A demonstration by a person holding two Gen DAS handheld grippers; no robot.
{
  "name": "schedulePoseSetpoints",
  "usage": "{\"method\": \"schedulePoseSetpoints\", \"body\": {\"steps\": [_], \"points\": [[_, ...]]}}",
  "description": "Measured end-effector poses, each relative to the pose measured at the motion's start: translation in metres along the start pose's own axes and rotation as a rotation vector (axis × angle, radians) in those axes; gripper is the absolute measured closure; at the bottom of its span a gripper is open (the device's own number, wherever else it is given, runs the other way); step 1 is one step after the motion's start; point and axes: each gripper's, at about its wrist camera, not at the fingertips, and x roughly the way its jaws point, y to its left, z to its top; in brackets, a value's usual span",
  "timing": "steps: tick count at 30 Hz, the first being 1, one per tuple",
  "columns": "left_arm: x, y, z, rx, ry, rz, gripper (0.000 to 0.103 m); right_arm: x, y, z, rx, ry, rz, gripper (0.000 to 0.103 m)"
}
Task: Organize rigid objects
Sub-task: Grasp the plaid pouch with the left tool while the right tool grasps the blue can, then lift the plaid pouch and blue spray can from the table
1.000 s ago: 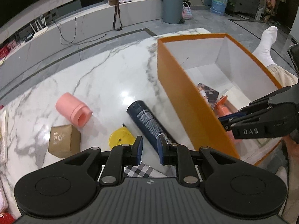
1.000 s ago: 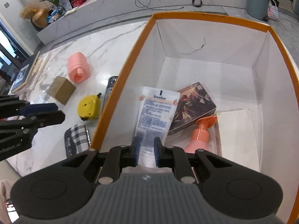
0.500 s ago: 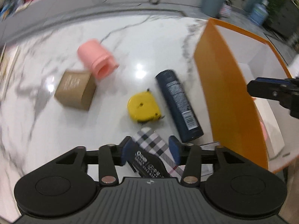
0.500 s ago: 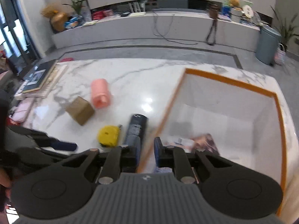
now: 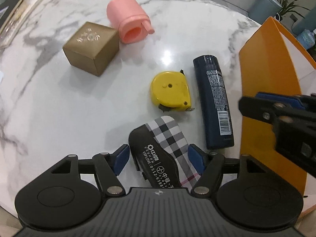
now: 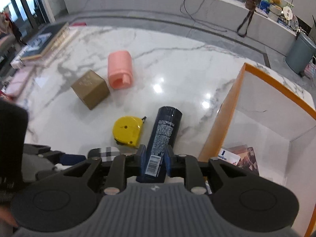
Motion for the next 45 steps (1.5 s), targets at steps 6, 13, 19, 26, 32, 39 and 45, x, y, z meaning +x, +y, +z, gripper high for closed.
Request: {"method": "schedulePoseSetpoints", "body": {"steps": [6,13,19,26,32,39,45], "points": [[0.003,-0.006,0.002,0.061,-0.007,-0.011,0.026,0.018,0.008,0.013,-0.035,0.038,-0.08,0.067],[-0.007,0.009,0.014,0.15,-0.031,-0.014,0.05,0.039,0.023,0.025,-0.061,0.099,-0.08,0.069],[-0.014,0.037,0.022,0.144,-0.049,0.003,0.052,0.068,0.01,0.031,0.043,0.183,-0.113,0.067],[-0.013,0.055,0.014,0.006,-0.001,-0.087,0.037,0.075,0.012,0.03,0.069,0.212,-0.11,0.063],[-0.01,0.052,0.003,-0.039,0.036,-0.131,0.031,0.069,0.021,0.02,0.095,0.231,-0.021,0.064],[-0.008,0.033,-0.011,-0.01,0.02,-0.11,0.021,0.065,0.027,0.01,0.106,0.248,0.029,0.064],[-0.004,0.015,-0.013,0.084,-0.017,-0.064,0.025,0.062,0.025,0.006,0.101,0.252,0.042,0.064]]}}
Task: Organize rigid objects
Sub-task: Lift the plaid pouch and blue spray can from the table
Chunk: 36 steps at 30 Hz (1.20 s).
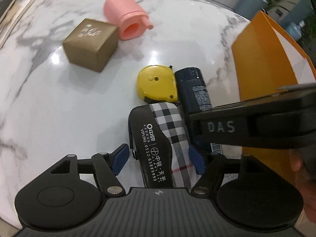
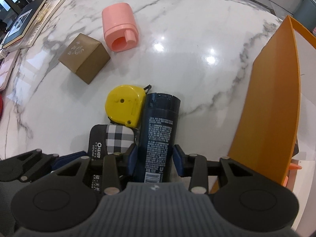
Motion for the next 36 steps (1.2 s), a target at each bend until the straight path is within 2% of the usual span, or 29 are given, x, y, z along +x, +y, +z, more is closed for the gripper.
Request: {"method": "schedulePoseSetpoints", "body": {"steps": [3,7,10,13,15,18,21,24,31,34,36], "points": [[-0.003,0.005,0.001,0.02,0.01,0.0,0.029,-0.001,0.001,-0.002,0.0,0.002,0.02,0.064],[-0.012,0.025,-0.002,0.038,0.009,0.052,0.029,0.0,0.009,-0.006,-0.005,0.007,0.079,0.064],[-0.021,0.042,-0.004,0.03,0.003,0.076,0.03,0.0,0.019,-0.008,-0.03,-0.007,0.071,0.064],[-0.026,0.049,-0.005,0.008,-0.011,0.059,0.031,0.0,0.02,-0.007,-0.038,-0.003,0.059,0.064],[-0.027,0.046,-0.005,0.003,-0.029,0.052,0.024,0.0,0.016,-0.006,-0.029,0.001,0.047,0.064],[-0.024,0.039,-0.004,0.01,-0.039,0.076,0.018,-0.002,0.008,-0.003,0.0,-0.008,0.045,0.064],[-0.017,0.031,-0.004,0.036,-0.045,0.108,0.016,-0.002,0.005,-0.001,0.011,-0.008,0.053,0.063],[-0.012,0.03,-0.003,0.045,-0.042,0.135,0.015,0.002,0.007,0.0,0.006,-0.003,0.05,0.059],[-0.007,0.029,-0.005,0.059,-0.012,0.166,0.015,0.012,0.013,-0.002,-0.015,0.004,0.035,0.058],[-0.008,0.027,-0.005,0.066,-0.01,0.161,0.023,0.013,0.016,-0.004,-0.029,0.001,0.032,0.057],[-0.008,0.026,-0.005,0.069,-0.015,0.164,0.023,0.012,0.018,-0.006,-0.042,-0.005,0.022,0.058]]}}
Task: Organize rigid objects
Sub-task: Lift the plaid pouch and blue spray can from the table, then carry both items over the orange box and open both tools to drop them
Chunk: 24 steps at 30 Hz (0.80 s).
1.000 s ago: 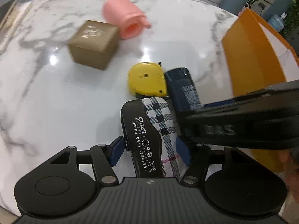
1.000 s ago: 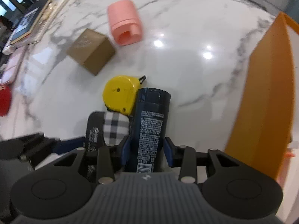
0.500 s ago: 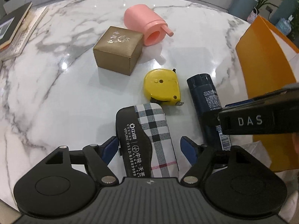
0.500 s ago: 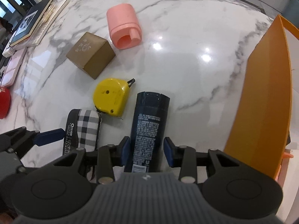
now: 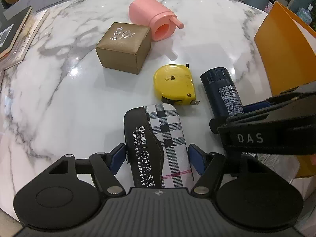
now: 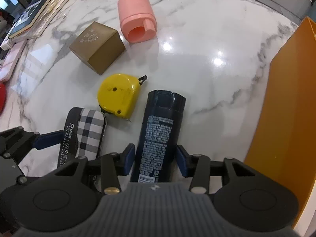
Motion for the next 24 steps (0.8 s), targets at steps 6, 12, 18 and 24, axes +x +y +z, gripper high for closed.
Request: {"method": "schedulePoseSetpoints", "body": {"steps": [6,12,18,24], "points": [[-0.004,0.008,-0.004,-0.005,-0.024,-0.036,0.024,-0.004,0.0,-0.007,-0.009,-0.024,0.021,0.061],[-0.021,0.012,-0.007,-0.013,-0.076,-0.047,0.024,-0.022,0.0,-0.013,-0.008,-0.067,0.035,0.061],[-0.054,0.007,-0.003,0.002,-0.162,-0.045,0.024,-0.055,0.001,-0.018,0.001,-0.146,0.057,0.061],[-0.092,-0.008,0.0,0.032,-0.249,-0.046,0.024,-0.103,-0.003,-0.026,0.012,-0.243,0.065,0.061]]}}
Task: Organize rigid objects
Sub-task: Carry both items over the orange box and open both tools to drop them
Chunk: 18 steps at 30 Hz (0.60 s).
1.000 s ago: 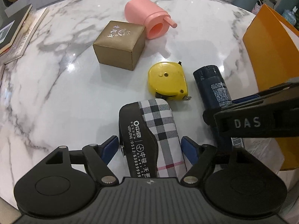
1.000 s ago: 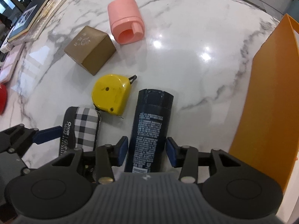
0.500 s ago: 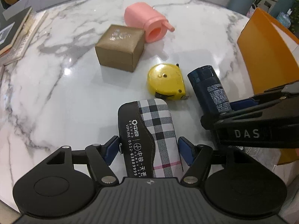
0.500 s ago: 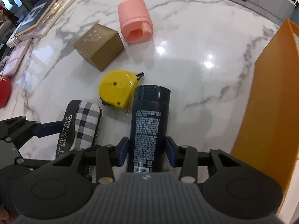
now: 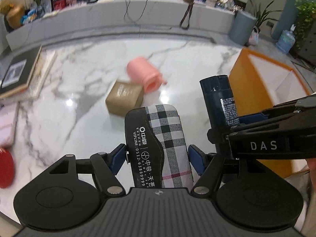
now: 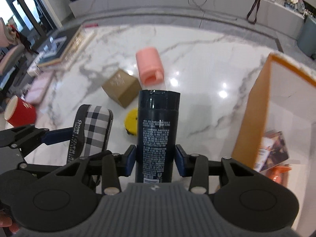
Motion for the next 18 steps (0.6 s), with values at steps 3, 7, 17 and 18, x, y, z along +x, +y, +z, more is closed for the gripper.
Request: {"method": "schedulePoseSetpoints", "body": {"steps": [3,7,17,18], "points": [[-0.02,-0.014,0.011,0.025,-0.05,-0.016,0.024,-0.032,-0.007,0.001,0.007,-0.057,0.0,0.061],[-0.042,-0.041,0.025,0.079,-0.119,-0.05,0.024,-0.073,-0.024,0.002,0.027,-0.133,-0.022,0.061],[-0.039,-0.142,0.053,0.309,-0.187,-0.182,0.024,-0.117,-0.118,-0.017,0.156,-0.175,-0.133,0.061],[-0.033,-0.152,0.055,0.334,-0.186,-0.19,0.024,-0.116,-0.129,-0.02,0.175,-0.173,-0.14,0.061]]}}
